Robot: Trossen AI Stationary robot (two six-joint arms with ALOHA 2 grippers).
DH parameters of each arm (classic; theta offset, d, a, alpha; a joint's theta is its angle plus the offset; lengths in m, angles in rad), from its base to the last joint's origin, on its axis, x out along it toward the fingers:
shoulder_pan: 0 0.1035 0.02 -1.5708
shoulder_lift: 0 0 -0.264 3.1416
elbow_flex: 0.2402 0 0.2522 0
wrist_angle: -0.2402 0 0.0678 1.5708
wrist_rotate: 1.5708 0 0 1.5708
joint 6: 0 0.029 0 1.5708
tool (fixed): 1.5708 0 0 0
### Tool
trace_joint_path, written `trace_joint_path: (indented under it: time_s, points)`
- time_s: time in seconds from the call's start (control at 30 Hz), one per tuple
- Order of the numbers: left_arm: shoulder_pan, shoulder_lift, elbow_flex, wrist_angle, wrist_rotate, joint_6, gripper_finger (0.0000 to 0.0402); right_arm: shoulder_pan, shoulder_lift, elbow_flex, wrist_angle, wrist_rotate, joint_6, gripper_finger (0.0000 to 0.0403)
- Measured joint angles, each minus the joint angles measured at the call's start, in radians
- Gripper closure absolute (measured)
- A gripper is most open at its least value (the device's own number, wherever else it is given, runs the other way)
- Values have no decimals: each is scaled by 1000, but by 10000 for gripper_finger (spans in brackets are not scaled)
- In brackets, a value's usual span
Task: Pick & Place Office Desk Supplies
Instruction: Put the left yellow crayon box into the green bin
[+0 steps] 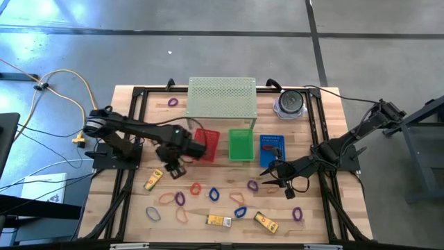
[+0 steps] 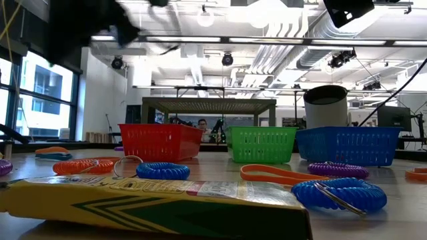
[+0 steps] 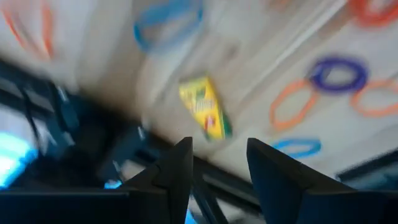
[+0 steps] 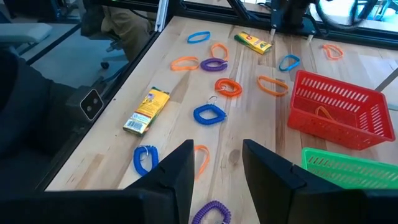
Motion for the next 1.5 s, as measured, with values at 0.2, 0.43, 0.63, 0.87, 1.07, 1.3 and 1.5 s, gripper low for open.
trace_joint_path:
  time_s: [0.2,0.43,0.63,0.87,1.07,1.3,1.5]
  points:
    - [-36,-108,-170,83,25,-252,257,0,0,0,0,0,-3,279]
    - [-115,-183,-316,313,31,-493,257,0,0,0,0,0,-34,279]
    - [-120,-183,-369,316,31,-574,257,0,0,0,0,0,-43,279]
    - [-119,-182,-369,324,77,-552,231,0,0,0,-1,0,-53,279]
    - [-119,-182,-372,327,65,-538,170,0,0,0,-1,0,-57,279]
    - [-119,-182,-444,358,40,-549,128,0,0,0,-1,-3,-57,279]
    - [-93,-182,-501,410,7,-547,127,0,0,0,-2,-31,-56,279]
